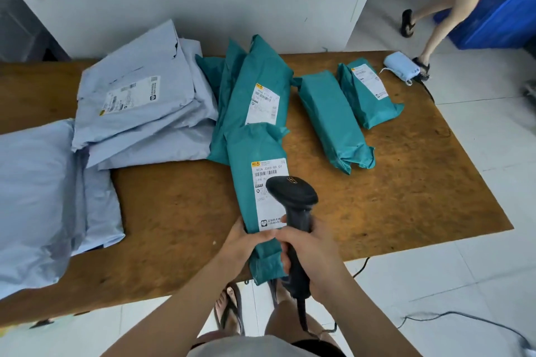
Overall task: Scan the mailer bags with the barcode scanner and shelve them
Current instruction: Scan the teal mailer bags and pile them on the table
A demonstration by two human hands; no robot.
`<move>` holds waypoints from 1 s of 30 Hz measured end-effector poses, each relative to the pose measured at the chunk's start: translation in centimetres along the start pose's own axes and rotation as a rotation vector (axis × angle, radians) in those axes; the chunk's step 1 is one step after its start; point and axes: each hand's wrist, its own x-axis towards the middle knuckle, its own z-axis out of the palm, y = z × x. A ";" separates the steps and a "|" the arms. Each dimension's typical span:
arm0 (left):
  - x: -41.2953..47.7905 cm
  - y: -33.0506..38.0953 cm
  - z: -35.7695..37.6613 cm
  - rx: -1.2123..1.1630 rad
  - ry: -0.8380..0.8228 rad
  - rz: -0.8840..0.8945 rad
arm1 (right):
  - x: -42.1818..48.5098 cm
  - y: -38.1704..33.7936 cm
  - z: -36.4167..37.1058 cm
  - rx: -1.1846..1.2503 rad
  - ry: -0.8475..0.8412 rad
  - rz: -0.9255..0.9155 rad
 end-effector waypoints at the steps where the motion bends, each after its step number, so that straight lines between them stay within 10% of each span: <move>1: 0.1 0.0 -0.1 0.002 0.003 -0.006 | -0.1 -0.1 0.0 -0.023 -0.003 -0.014; 30: 0.4 -0.2 -0.1 0.018 0.041 -0.043 | -1.1 -2.0 -0.8 -0.138 -0.090 -0.013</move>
